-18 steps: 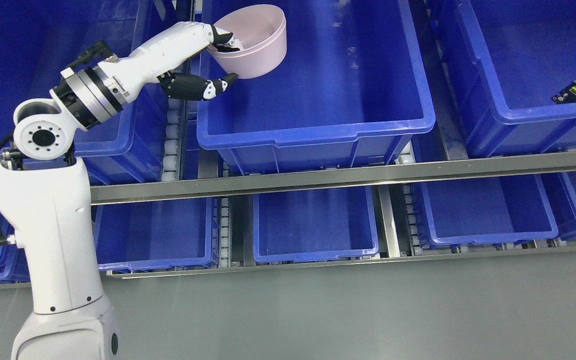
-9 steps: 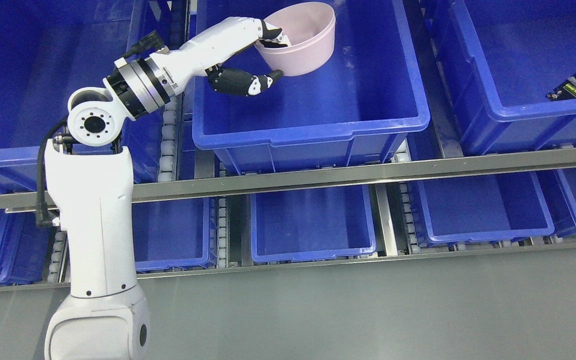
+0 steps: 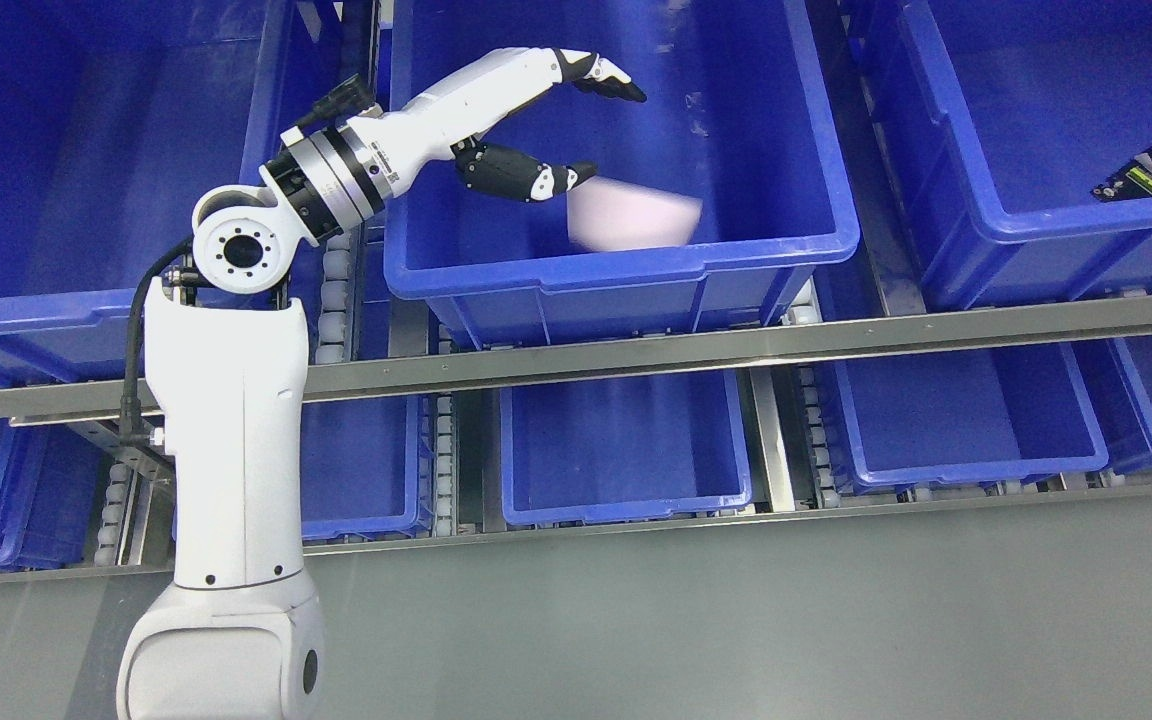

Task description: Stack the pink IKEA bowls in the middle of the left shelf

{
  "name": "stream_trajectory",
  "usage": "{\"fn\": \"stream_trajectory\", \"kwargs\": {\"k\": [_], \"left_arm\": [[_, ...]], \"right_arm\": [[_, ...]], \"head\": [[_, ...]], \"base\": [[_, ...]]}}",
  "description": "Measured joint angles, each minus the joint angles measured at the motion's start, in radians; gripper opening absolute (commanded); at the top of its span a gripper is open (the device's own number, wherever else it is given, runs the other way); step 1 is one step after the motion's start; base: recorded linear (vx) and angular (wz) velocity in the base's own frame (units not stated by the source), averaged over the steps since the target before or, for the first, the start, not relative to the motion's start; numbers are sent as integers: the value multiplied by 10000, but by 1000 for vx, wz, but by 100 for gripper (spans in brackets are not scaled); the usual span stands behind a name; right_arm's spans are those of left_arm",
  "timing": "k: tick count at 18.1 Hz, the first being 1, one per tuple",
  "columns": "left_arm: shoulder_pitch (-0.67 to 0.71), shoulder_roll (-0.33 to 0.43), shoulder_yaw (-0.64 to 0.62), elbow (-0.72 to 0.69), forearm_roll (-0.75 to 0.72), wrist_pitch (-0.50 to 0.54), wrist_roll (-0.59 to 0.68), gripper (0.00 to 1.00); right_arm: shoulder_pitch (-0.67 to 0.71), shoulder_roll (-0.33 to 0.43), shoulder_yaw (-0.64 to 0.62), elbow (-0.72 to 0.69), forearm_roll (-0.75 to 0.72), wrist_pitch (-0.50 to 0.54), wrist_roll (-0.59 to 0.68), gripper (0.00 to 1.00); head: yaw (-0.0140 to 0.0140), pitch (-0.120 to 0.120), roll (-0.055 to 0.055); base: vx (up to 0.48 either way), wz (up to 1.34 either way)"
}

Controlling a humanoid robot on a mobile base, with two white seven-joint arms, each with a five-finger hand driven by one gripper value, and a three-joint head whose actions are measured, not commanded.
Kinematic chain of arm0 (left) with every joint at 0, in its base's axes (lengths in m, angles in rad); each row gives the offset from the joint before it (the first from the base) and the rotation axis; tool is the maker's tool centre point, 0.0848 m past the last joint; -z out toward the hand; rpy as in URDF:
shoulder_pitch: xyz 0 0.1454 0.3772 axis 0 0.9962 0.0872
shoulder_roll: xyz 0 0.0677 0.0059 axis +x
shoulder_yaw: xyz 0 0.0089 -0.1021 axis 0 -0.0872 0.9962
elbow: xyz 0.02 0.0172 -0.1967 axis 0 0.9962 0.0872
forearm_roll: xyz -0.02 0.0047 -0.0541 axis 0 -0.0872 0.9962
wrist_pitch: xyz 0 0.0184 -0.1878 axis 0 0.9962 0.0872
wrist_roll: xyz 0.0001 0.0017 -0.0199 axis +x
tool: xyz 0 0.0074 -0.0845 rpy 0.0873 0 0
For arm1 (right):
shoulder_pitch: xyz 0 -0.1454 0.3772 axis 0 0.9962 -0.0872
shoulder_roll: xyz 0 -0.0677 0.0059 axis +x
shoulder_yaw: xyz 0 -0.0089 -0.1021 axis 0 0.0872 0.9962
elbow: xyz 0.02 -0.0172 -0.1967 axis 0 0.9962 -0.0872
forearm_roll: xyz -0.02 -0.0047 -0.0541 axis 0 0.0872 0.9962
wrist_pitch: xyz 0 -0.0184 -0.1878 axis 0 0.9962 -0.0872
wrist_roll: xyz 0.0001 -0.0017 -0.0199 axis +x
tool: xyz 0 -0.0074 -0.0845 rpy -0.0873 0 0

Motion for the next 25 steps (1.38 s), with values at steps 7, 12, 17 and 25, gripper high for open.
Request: {"fn": "stream_trajectory", "kwargs": {"k": [7,12,17,25], "left_arm": [[-17,-121,345,190,1379,237,4726,99],[602,-167,286,27,3987,1208,8398,100],[1885,-196,17,-883,4990,2182,9015,100],[3128,-222,-193,-1925,5413,2221,8881,100]], "right_arm": [[0,0,0,0,0,0,0,100],[0,0,0,0,0,0,0,100],[0,0,0,0,0,0,0,100],[0,0,0,0,0,0,0,100]], "head": [[0,0,0],[0,0,0],[0,0,0],[0,-3,0]], "base": [[-5,0],[-57,29],[-94,225],[-172,330]]}}
